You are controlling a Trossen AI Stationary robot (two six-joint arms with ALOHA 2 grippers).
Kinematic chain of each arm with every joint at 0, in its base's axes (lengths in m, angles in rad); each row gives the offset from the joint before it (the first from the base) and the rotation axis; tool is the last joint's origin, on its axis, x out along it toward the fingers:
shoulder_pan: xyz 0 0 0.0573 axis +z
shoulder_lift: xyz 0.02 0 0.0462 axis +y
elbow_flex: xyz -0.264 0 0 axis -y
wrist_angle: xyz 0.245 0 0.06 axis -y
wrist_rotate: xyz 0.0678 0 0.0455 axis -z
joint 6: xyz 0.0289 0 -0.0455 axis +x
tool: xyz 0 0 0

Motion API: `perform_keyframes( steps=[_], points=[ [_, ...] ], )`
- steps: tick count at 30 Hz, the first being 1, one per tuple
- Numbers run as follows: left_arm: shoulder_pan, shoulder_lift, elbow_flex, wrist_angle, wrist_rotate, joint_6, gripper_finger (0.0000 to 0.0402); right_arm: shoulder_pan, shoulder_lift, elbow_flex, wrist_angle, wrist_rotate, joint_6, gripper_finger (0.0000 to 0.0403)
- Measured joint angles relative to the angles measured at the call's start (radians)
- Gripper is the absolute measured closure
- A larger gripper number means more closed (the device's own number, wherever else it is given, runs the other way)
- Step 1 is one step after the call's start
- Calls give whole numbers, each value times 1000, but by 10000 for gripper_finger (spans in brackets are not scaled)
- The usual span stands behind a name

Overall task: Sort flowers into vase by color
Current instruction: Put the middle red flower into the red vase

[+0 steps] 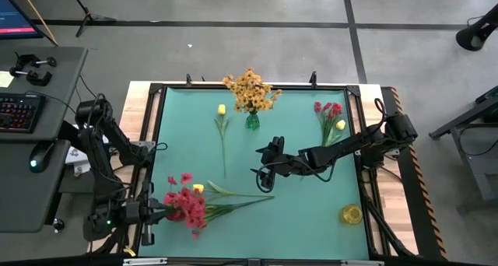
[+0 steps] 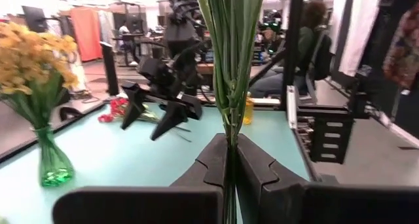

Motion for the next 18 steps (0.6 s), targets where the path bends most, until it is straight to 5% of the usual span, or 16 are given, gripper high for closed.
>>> perform_keyframes(
  steps=[9,18],
  points=[
    [0,-11,0,16,-30,-12,369,0,0,0,5,0,4,73],
    [0,-54,0,18,-32,33,288,0,0,0,5,0,4,73]
  ],
)
